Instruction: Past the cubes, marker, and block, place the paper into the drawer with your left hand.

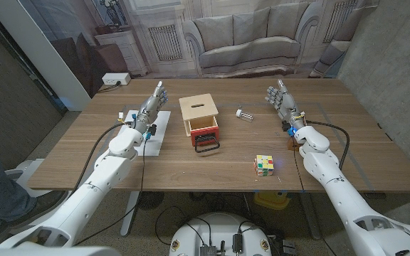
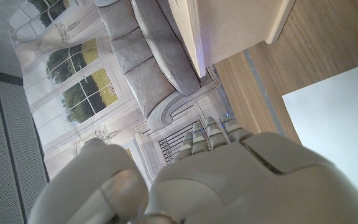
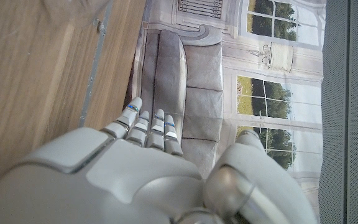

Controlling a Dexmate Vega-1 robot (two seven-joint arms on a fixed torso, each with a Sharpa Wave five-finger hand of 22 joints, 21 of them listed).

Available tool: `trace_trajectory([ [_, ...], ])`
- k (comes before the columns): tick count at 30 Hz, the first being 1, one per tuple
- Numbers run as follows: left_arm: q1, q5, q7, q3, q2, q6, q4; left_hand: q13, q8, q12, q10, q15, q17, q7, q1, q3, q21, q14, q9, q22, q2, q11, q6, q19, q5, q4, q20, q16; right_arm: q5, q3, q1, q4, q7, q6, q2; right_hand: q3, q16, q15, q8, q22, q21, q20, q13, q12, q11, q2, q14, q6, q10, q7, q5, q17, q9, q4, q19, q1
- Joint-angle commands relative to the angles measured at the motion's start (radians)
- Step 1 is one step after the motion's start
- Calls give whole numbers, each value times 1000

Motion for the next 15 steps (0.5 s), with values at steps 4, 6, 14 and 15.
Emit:
trace_trajectory([
  [4, 40, 28, 25, -18, 50, 6, -58, 3, 14, 16, 50, -5, 3, 8, 17, -8, 13, 47, 3, 4, 10, -5, 47, 50, 8, -9, -40, 14, -7, 15, -39, -52, -21, -15, 4, 4, -2, 2, 0, 5, -8, -11, 5, -4, 0, 8, 1, -4, -2, 0, 2, 4, 2, -6, 7, 4],
  [6, 47, 30, 31, -20, 57, 6, -65, 3, 14, 18, 60, -4, 3, 7, 20, -9, 14, 56, 3, 4, 11, 1, 53, 55, 8, -10, -37, 15, -8, 14, -41, -54, -21, -13, 2, 4, -2, 2, 0, 5, -9, -11, 5, -4, 0, 8, 1, -4, -2, 1, 2, 4, 2, -6, 7, 4],
  [14, 74, 34, 61, -34, 78, -7, -89, 3, 18, 20, 84, -12, 3, 4, 29, -14, 18, 85, 3, 5, 13, -7, 83, 87, 9, -14, -42, 17, -10, 11, -40, -57, -30, -22, 3, 3, -3, 2, 0, 5, -12, -10, 5, -4, 0, 8, 2, -4, -2, 0, 1, 4, 2, -6, 8, 4],
  [15, 77, 34, 65, -36, 80, -7, -92, 3, 19, 20, 87, -13, 3, 2, 30, -14, 18, 89, 3, 5, 14, -7, 87, 88, 9, -14, -42, 17, -11, 10, -38, -55, -31, -22, 3, 3, -3, 3, 0, 5, -13, -11, 5, -4, 0, 8, 1, -4, -2, 1, 1, 4, 2, -7, 8, 4],
])
